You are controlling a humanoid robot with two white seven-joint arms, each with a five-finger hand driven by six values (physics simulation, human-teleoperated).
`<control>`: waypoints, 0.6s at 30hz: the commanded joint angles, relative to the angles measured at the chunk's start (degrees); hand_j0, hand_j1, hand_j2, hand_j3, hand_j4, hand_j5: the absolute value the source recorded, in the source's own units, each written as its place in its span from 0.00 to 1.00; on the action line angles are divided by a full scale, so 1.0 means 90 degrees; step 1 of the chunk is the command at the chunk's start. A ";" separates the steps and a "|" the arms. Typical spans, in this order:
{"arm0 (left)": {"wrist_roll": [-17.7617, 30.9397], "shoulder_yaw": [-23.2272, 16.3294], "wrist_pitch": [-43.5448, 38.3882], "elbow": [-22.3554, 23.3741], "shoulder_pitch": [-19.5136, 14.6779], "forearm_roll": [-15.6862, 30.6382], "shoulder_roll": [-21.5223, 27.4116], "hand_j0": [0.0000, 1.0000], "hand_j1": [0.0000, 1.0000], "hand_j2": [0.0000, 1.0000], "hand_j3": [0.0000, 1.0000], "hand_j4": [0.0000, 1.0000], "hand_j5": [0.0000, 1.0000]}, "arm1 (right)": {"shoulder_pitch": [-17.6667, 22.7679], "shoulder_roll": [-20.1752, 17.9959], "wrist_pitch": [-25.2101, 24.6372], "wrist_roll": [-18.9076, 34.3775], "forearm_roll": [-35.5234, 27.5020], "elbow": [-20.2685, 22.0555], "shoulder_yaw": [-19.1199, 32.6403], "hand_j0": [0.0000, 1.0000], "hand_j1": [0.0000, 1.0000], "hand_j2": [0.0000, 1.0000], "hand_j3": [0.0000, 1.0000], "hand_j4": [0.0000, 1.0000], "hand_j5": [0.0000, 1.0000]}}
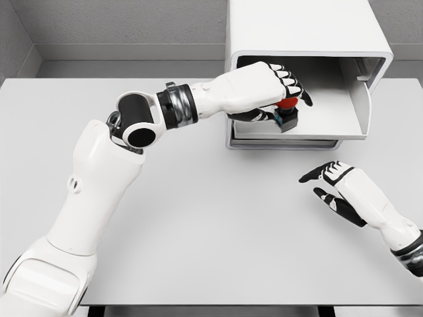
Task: Slide open multi-storey tabletop storage cabinets and put open load switch and slide close multi-storey tabletop storage cabinets
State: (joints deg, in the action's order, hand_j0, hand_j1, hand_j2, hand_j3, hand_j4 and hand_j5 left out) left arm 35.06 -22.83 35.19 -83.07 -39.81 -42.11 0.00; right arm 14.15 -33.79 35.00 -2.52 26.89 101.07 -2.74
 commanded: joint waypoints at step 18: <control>-0.0006 0.1129 -0.0021 -0.2117 0.1103 0.0499 0.0000 1.00 1.00 1.00 1.00 1.00 1.00 | -0.0254 -0.0016 0.0000 0.0007 -0.0029 0.0011 -0.0018 0.58 0.58 0.58 0.58 0.58 0.58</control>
State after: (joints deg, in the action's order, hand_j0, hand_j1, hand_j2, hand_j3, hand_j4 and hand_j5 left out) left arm 35.05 -15.88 35.23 -98.90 -28.83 -38.37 0.00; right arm 11.87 -33.90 35.00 -2.43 26.84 101.13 -2.87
